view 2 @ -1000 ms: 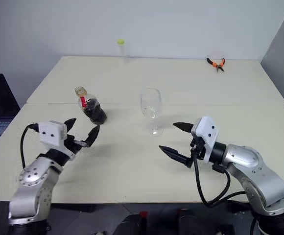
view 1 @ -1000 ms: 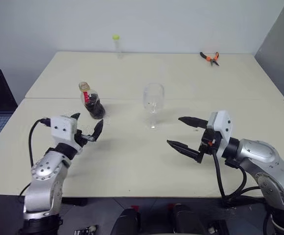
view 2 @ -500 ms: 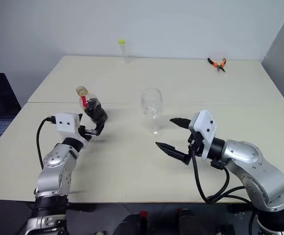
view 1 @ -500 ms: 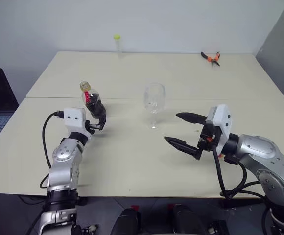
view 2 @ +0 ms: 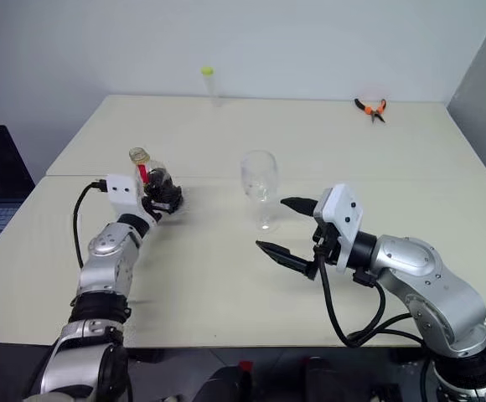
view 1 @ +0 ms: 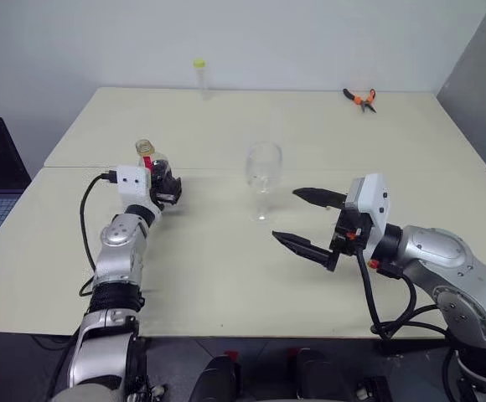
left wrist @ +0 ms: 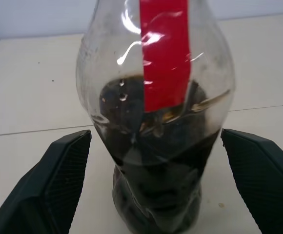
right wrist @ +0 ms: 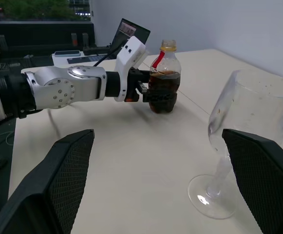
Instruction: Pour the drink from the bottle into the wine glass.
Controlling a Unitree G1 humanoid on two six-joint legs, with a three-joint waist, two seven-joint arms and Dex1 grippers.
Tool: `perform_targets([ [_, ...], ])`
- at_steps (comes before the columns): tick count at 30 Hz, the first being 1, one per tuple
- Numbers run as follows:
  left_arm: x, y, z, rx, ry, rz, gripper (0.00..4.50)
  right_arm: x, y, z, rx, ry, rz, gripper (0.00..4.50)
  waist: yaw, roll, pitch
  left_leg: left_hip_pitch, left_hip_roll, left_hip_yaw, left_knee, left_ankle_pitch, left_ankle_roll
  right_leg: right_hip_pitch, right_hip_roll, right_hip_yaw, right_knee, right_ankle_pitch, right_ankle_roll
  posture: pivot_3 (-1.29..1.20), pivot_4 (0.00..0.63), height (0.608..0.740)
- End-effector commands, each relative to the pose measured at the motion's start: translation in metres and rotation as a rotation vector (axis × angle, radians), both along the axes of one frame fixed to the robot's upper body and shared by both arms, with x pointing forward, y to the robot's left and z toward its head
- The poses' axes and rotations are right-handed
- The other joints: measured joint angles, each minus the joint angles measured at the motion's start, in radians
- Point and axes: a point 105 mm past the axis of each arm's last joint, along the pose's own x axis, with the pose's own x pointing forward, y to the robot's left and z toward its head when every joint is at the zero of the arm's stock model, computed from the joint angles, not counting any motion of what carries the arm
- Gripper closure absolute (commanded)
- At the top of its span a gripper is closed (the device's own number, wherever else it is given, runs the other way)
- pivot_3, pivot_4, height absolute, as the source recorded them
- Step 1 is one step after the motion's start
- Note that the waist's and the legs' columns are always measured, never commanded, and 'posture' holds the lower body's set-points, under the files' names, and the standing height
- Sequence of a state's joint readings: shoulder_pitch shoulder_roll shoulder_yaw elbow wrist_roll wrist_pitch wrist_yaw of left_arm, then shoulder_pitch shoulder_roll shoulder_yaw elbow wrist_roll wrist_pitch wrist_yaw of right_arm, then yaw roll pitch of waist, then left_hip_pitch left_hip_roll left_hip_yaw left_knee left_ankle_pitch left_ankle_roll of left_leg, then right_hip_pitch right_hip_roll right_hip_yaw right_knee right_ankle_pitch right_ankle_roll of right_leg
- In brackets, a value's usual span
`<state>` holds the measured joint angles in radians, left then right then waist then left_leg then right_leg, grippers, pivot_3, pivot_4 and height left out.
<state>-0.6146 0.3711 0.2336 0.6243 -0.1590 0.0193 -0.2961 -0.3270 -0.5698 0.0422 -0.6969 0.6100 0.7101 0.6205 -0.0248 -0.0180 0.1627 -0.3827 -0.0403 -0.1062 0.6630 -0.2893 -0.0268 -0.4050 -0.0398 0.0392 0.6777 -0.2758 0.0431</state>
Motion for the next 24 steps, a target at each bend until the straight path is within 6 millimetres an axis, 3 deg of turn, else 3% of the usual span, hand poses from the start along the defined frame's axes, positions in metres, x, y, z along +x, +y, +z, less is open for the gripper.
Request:
perform_targets([
  [1,0.010,0.000,0.017,-0.033,-0.058,-0.004,1.28,-0.002,0.001,0.010,0.015,-0.055,0.001,0.00,0.000,0.000,0.000,0.000,0.000,0.000,0.000,0.000,0.000,0.000,0.000,0.000,0.000,0.000,0.000,0.00,0.150,0.740],
  [5,0.017,-0.004,0.024,-0.033,-0.076,-0.029,2.62,-0.002,0.002,0.010,0.021,-0.067,0.001,0.00,-0.001,0.000,0.000,0.000,0.000,0.000,0.000,0.000,0.000,0.000,0.000,0.000,0.000,0.000,0.000,0.00,0.150,0.740],
  [9,0.019,-0.005,0.040,-0.032,-0.131,-0.044,3.53,-0.004,0.001,0.013,0.036,-0.101,-0.008,0.00,-0.002,-0.001,0.000,-0.001,0.000,0.000,0.000,0.001,-0.002,-0.001,0.000,0.000,0.000,0.000,0.000,0.00,0.150,0.740],
  [12,0.016,-0.013,0.059,-0.004,-0.194,-0.095,3.68,-0.004,-0.001,0.014,0.049,-0.110,-0.034,0.00,-0.002,-0.002,0.001,-0.001,0.000,0.000,0.000,0.002,-0.003,-0.001,0.000,0.000,0.000,0.000,0.000,0.00,0.150,0.740],
  [19,0.009,-0.066,0.114,0.275,-0.334,-0.311,3.73,0.004,-0.004,0.019,0.128,-0.127,-0.126,0.00,-0.002,-0.003,0.002,-0.003,0.000,0.000,0.001,0.002,-0.004,-0.002,0.000,0.000,0.000,0.000,0.000,0.00,0.150,0.740],
  [24,0.006,-0.091,0.131,0.499,-0.399,-0.405,3.74,0.010,0.000,0.019,0.159,-0.118,-0.163,0.00,-0.005,-0.003,0.002,-0.002,0.000,0.000,0.000,0.002,-0.004,-0.002,0.001,0.001,0.000,0.000,0.000,0.00,0.150,0.740],
])
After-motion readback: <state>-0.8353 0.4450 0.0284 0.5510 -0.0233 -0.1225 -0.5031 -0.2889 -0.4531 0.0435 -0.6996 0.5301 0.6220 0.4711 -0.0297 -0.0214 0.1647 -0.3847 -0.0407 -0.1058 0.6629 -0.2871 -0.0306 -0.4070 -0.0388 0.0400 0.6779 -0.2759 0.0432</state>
